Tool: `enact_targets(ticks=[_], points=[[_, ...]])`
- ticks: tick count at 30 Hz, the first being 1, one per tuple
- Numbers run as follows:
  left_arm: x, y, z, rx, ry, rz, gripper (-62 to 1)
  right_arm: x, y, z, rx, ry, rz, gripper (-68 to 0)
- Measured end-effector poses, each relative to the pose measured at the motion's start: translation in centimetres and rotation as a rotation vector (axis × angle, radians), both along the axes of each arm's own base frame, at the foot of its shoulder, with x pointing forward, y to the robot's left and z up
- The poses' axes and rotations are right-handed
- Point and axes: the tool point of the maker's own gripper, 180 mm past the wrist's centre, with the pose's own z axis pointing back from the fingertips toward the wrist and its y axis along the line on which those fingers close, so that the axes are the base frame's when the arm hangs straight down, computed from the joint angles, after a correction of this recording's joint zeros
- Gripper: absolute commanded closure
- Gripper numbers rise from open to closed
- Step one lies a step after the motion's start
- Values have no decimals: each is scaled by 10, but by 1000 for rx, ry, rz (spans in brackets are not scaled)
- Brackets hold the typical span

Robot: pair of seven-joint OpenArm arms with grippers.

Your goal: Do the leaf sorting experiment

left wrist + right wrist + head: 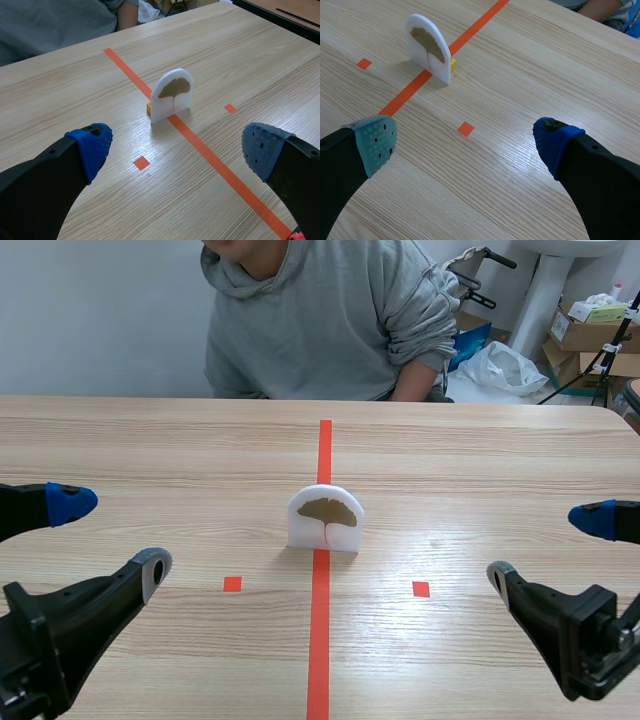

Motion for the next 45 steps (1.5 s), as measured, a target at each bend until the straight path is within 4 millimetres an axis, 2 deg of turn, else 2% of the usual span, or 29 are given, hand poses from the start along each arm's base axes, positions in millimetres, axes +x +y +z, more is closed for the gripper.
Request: enact_targets(ticks=[4, 9, 12, 16, 20, 28, 35, 39, 45], points=[[0, 0, 0, 0, 0, 0, -551, 9, -3, -2, -39, 15, -6, -558], [0, 0, 0, -8, 0, 9, -551, 36, -5, 13, -70, -39, 18, -558], [0, 0, 0, -16, 4, 21, -551, 51, -5, 12, -79, -46, 70, -558], [1, 0, -1, -27, 6, 34, -551, 68, -4, -4, -79, -12, 110, -558], [1, 0, -1, -30, 7, 37, -551, 81, 5, -24, -75, 37, 179, -558], [1, 0, -1, -30, 7, 37, -551, 108, 39, -59, -83, 116, 295, -558], [1, 0, -1, -30, 7, 37, -551, 136, 84, -66, -73, 123, 378, -558], [1, 0, -1, -29, 7, 37, -551, 139, 114, -82, -79, 164, 437, -558], [0, 0, -5, -15, 26, 36, -551, 132, 149, -105, -62, 230, 481, -558]])
